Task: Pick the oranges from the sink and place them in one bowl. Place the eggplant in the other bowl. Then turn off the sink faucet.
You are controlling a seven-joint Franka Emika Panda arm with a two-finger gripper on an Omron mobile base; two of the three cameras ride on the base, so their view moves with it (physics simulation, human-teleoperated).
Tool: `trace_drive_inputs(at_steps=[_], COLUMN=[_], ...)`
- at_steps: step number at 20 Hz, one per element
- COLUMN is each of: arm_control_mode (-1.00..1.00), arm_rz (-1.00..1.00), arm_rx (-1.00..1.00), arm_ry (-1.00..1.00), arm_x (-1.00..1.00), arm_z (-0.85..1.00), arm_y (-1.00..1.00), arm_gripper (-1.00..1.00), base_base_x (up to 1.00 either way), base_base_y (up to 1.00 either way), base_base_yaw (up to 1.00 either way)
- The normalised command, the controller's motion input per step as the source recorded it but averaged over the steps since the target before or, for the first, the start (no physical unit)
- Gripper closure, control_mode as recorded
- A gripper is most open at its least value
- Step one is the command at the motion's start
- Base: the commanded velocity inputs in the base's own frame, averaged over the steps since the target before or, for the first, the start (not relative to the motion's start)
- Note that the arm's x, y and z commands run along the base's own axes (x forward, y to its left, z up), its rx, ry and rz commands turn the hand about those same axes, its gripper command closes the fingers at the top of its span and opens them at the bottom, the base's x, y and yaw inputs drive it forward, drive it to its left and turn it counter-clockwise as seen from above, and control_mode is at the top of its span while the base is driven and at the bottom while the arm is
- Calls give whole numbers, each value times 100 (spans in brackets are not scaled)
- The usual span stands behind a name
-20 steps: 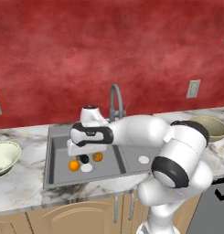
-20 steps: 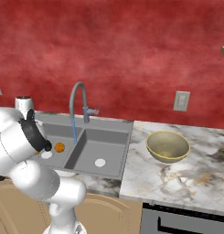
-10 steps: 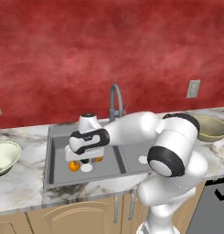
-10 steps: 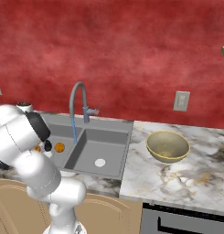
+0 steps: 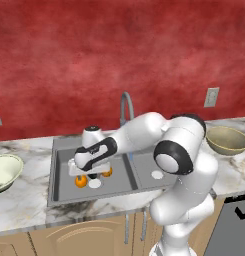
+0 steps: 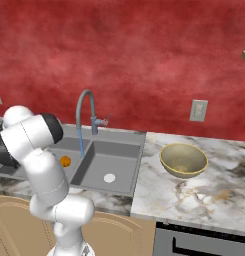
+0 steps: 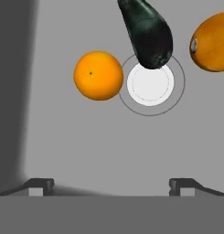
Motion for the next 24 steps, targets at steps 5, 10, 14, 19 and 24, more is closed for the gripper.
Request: trace_drive_inputs(at_steps=[5, 10, 14, 19, 24], arm_control_mode=[-100, -100, -100, -100, -100], arm_rz=[-1, 0, -1, 0, 0], arm_rx=[0, -2, -4, -1, 0], arm_ry=[0, 0, 0, 0, 0], arm_x=[35, 8, 10, 29, 30], arm_z=[-13, -26, -23, -12, -10], arm_y=[2, 10, 20, 13, 11], arm_gripper=[-100, -100, -100, -100, -100], base_base_x=[0, 0, 0, 0, 0], base_base_y=[0, 0, 0, 0, 0], base_base_yaw=[0, 0, 0, 0, 0])
